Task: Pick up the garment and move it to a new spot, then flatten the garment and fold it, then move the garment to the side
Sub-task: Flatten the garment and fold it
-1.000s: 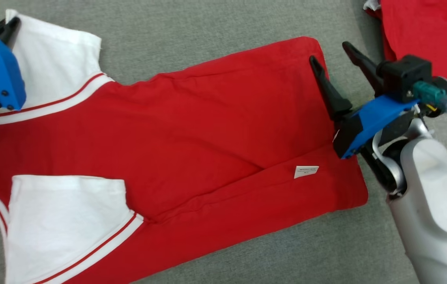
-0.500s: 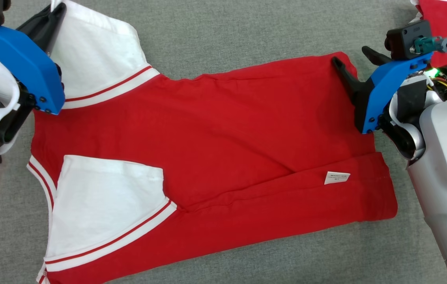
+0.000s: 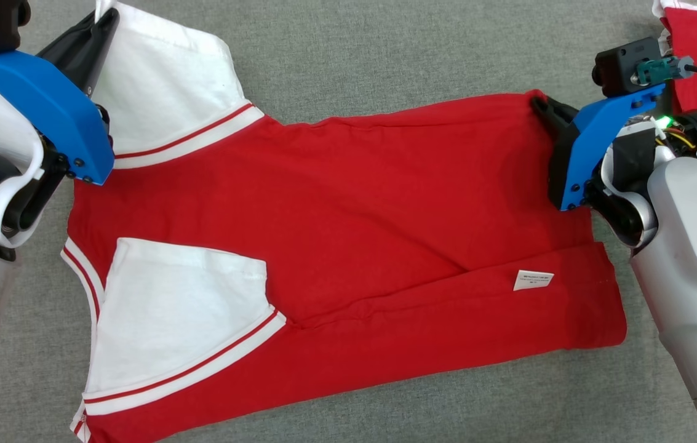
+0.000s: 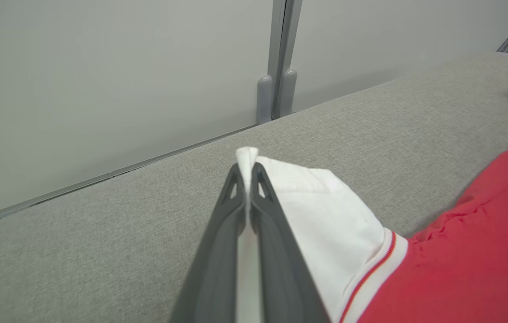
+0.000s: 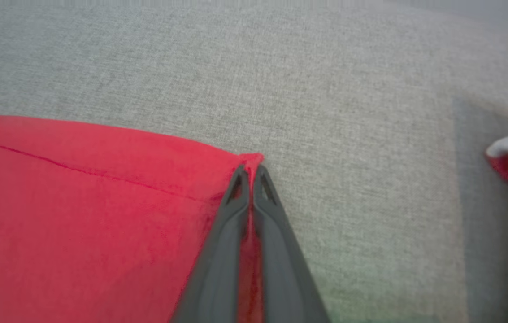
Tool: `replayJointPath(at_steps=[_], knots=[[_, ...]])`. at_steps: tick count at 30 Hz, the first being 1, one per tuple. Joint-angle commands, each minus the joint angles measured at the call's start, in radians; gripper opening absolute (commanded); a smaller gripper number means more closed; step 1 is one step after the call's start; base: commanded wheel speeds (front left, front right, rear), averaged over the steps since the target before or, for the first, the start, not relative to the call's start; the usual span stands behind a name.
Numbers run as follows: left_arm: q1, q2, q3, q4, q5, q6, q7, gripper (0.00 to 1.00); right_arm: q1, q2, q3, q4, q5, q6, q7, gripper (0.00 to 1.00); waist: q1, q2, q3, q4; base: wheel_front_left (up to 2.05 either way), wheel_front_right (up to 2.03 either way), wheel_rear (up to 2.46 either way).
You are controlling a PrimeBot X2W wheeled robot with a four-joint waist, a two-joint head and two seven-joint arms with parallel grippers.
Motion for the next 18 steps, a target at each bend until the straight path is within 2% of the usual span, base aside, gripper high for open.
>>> replayJointPath(at_steps=[1,12,18], knots=[[0.012,0.003,0.002,-0.002,0.0,-0.003,-0.016,0.0,-0.012,-0.01,0.002,0.006,-0.001,0.0,-0.039,0.0,0.0,-0.0001,-0.007,-0.001,0.0,0.0,0.0],[0.08,0.003,0.017,-0.056,-0.023,-0.004,-0.115,0.0,0.024,-0.001,-0.022,0.006,-0.043,0.0,-0.231,0.0,0.0,-0.0001,-0.084,0.008,0.0,0.0,0.0],[0.263,0.021,0.027,-0.18,-0.047,0.021,-0.194,0.0,0.141,0.002,-0.058,-0.019,-0.063,0.0,-0.317,0.0,0.0,-0.0001,-0.155,0.033,0.0,0.0,0.0]])
